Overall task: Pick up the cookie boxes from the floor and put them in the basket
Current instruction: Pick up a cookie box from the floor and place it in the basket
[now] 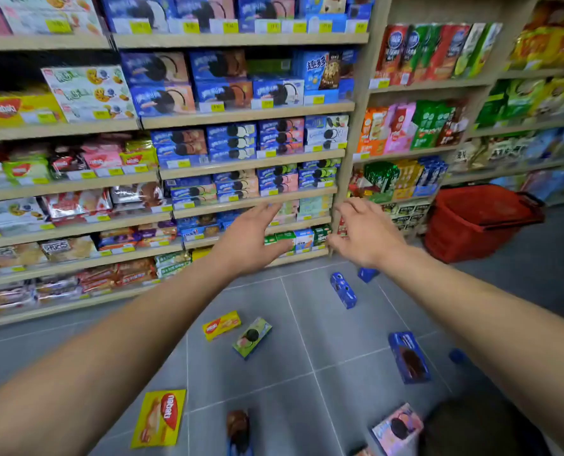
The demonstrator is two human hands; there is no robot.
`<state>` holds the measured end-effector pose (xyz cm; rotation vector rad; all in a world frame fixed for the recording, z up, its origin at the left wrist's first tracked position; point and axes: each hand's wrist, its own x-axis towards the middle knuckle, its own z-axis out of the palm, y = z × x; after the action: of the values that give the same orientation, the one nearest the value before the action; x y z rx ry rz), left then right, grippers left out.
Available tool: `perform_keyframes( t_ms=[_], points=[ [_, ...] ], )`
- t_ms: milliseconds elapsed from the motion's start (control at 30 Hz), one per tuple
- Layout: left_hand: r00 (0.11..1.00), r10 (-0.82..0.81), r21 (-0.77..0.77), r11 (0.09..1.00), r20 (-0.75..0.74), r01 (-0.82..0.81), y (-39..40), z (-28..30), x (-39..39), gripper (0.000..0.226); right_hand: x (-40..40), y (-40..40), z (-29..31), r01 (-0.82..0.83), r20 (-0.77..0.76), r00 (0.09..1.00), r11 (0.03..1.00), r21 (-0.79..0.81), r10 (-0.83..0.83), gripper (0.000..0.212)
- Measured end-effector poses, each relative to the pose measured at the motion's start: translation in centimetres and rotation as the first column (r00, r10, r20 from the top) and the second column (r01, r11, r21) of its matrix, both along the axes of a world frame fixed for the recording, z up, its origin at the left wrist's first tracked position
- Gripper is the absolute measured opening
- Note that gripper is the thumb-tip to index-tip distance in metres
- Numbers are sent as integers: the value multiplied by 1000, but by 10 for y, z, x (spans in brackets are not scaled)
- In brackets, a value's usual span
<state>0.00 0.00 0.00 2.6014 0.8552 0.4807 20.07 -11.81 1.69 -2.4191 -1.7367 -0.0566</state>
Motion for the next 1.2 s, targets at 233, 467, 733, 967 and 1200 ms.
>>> perform_keyframes(
  t_ms=[233, 467, 733, 967, 1200],
  points=[
    [991, 11, -129, 991, -131, -28, 0, -58, -1, 83, -2, -12, -50, 72, -61, 995, 987, -141, -82, 71],
    [981, -24, -247, 969, -190, -24, 9, -104, 32, 78, 24, -18, -104, 144, -151, 970, 951, -274, -191, 72],
    [961, -12, -340, 937, -276, -86, 50, -157, 114, 79, 108, 19, -182, 171, -262, 927, 924, -341, -268, 70],
    [933, -49, -413, 904, -356, -110, 107, -189, 217, 77, 208, 64, -221, 178, -349, 870, 883, -435, -348, 73],
    [908, -136, -462, 884, -397, -69, 160, -229, 305, 77, 274, 102, -256, 208, -401, 801, 835, -510, -444, 71]
  ],
)
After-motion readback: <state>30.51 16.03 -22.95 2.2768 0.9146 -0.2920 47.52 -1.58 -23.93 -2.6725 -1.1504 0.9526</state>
